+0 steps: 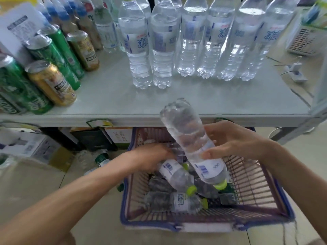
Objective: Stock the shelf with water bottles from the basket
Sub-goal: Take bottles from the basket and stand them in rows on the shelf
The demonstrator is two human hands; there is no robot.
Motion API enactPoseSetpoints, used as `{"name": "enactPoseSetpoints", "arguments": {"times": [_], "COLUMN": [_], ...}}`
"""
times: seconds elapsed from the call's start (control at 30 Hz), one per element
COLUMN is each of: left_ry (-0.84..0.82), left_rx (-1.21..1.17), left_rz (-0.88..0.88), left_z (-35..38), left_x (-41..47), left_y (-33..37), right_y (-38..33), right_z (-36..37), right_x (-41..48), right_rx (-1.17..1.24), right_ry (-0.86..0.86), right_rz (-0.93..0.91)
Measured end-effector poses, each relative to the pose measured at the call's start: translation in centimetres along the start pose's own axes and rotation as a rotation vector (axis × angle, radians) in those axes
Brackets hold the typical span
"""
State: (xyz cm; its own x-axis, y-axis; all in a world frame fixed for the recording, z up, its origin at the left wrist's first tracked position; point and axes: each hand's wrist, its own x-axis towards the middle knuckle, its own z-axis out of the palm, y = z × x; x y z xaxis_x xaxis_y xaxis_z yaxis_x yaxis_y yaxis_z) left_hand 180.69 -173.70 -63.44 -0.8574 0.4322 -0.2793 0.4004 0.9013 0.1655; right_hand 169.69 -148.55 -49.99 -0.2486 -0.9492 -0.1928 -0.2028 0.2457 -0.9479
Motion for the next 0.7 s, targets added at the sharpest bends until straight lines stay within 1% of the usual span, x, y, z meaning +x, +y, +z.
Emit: {"name": "enactPoseSetpoints", "arguments": {"times": [0.07, 0.2, 0.27, 0.4, 0.47, 0.57, 0.63, 0.7], "left_ry": [0.03, 0.189, 0.214, 0.2, 0.231, 0.386, 0.54, 0.698], "left_rx": [-0.155, -0.322, -0.405, -0.604, -0.693, -0.781, -0.823, -0.925], "left_rz": [-0.02, -0.022, -0.021, -0.069, -0.09, -0.14, -0.181, -0.227], "left_z": [-3.4, -7.9, -9.7, -12.0, -13.2, -15.3, -16.6, -17.6], "left_x": [-0.7, -2.3, -3.1, -4.7, -5.4, -6.2, -6.1, -5.3], "left_y": [1.0, 0.8, 1.0, 2.0, 2.3, 2.2, 2.2, 2.3], "right_y": [-0.4, -1.4, -1.9, -3.4, -4.1, -5.1, -5.3, -5.2], "right_z": [-0.6, -1.9, -2.7, -4.6, -5.4, -6.5, -7.1, -7.6], "right_x": [0.2, 0.4, 0.6, 0.9, 1.0, 1.3, 1.4, 1.3], "right_rx": [0.034, 0.14, 0.179, 0.306, 0.327, 0.296, 0.293, 0.328], "right_ry": [0.083, 0.195, 0.235, 0.286, 0.323, 0.368, 0.406, 0.436], "right_rz": [-0.073, -0.193, -0.244, -0.32, -0.338, -0.382, -0.406, -0.413]}}
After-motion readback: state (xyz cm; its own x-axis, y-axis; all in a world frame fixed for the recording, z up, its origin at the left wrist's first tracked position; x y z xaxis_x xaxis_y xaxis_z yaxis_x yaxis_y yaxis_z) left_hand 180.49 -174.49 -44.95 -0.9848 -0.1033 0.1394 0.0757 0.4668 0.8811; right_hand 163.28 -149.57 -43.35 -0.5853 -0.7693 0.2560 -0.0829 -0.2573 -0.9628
